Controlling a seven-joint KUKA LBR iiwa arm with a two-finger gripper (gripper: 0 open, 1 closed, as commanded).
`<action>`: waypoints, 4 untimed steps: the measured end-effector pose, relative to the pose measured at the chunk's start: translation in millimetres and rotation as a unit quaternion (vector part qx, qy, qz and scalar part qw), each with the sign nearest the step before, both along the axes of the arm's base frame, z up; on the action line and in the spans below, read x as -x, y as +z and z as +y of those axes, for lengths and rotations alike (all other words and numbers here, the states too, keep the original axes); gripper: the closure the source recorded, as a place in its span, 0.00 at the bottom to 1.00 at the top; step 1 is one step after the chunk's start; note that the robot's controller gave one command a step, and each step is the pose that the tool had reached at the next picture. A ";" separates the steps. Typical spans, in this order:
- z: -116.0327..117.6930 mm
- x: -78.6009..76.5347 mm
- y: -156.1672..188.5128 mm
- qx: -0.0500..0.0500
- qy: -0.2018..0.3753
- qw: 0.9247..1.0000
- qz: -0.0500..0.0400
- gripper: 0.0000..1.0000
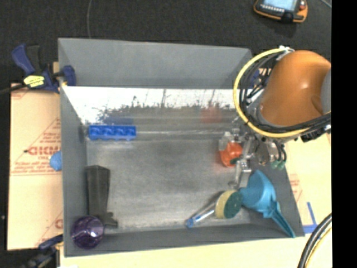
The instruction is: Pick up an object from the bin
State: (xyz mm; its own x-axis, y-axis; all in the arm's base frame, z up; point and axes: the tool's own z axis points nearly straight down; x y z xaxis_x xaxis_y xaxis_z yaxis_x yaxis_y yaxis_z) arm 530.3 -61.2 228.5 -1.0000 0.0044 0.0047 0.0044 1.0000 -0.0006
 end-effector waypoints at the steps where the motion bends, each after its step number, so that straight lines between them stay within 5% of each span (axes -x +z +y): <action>1: 0.1 -1.4 4.6 0.001 0.002 1.000 -0.004 0.00; 2: -13.6 26.3 -74.4 0.001 0.137 0.991 -0.005 0.00; 3: -46.1 57.1 -68.2 0.001 0.297 0.955 -0.004 0.00; 4: -23.1 54.1 -106.2 -0.001 0.313 0.950 -0.003 0.00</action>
Offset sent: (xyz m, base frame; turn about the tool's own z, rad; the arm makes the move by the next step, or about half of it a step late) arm -0.0567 -0.0281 -0.1585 -0.5574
